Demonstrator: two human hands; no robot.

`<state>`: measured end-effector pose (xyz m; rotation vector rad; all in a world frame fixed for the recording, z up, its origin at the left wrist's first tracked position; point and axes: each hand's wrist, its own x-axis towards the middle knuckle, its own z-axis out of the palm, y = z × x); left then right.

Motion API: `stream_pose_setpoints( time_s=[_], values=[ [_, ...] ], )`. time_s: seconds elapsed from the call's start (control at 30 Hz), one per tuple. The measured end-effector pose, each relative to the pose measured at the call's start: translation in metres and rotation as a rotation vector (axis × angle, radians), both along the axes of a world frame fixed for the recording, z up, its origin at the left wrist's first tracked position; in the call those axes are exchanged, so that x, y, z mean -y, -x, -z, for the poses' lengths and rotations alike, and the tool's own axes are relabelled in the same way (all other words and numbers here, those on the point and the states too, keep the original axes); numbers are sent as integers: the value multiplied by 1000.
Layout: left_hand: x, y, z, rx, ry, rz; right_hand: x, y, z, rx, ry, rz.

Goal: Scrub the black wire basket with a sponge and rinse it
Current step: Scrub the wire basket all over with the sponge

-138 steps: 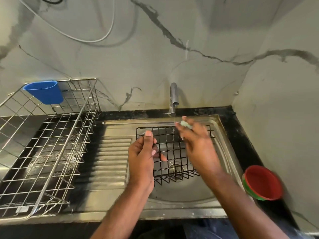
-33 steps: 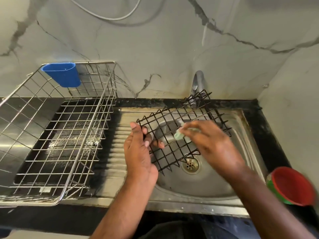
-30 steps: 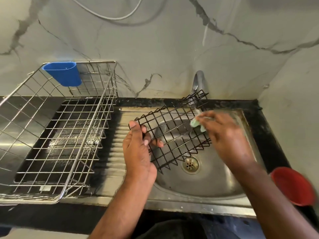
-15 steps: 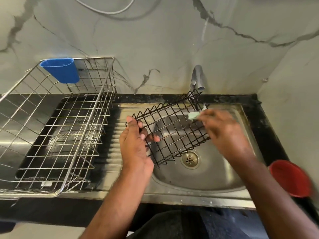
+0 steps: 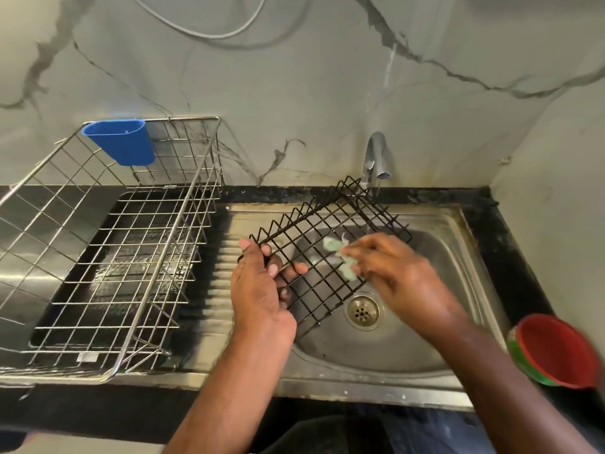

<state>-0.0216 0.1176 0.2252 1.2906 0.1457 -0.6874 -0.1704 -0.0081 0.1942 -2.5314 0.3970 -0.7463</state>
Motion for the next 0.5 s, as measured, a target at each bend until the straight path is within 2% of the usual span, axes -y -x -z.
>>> stream_pose_setpoints(
  time_s=[0.1, 0.17, 0.27, 0.4, 0.5],
  values=[
    [-4, 1, -2, 2, -16, -7, 15, 5, 0, -8, -48, 212],
    [-4, 2, -3, -9, -23, -9, 12, 4, -2, 5, -88, 240],
    [-3, 3, -4, -16, -37, -4, -11, -3, -7, -5, -145, 98],
    [1, 3, -7, -8, -73, -14, -32, -14, -7, -61, -61, -197],
    [-2, 2, -7, 3, -85, -5, -13, -12, -5, -55, -65, -189]
  ],
)
